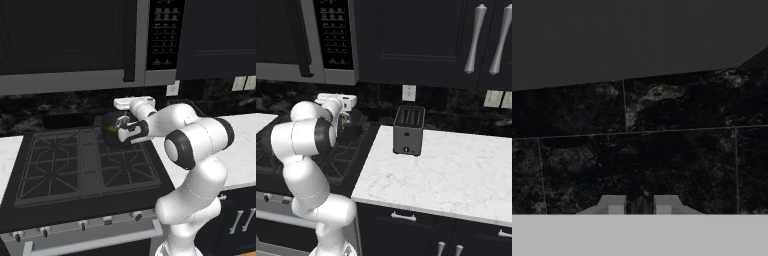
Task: Put the onion and lime in the pot. Retrieve the spatula and lightly stir the vegetables in the pot.
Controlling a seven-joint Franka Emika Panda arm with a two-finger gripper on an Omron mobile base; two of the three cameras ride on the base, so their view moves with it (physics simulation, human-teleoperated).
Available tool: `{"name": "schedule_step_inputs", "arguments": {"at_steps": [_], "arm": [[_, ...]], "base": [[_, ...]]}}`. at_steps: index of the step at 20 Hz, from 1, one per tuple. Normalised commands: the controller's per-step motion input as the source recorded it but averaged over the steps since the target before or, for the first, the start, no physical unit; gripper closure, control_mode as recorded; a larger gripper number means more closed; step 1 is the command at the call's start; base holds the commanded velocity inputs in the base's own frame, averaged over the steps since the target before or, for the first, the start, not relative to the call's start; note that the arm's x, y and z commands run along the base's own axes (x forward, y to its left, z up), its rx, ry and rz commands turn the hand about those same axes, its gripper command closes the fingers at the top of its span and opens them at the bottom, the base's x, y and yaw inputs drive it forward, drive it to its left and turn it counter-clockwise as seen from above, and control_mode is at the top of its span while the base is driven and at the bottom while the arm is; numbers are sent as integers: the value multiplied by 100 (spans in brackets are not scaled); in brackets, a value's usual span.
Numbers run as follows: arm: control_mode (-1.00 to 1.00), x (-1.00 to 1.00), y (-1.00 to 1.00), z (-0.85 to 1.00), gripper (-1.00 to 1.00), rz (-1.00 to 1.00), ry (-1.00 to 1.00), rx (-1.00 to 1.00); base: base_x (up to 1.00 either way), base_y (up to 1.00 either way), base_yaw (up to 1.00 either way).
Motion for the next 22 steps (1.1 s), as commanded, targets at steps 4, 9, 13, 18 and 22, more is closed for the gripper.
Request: {"name": "schedule_step_inputs", "arguments": {"at_steps": [4,9,13,18,22], "arm": [[-100,29,10,-52,100,0,0,0],[-100,9,11,-55,100,0,2,0],[-100,-11,0,21,100,0,-5,3],[-100,-9,-2,56,100,0,-7,1],[-100,-1,-1,1,100,0,5,0]], "base": [[0,0,0],[0,0,0],[0,0,0],[0,0,0],[0,0,0]]}}
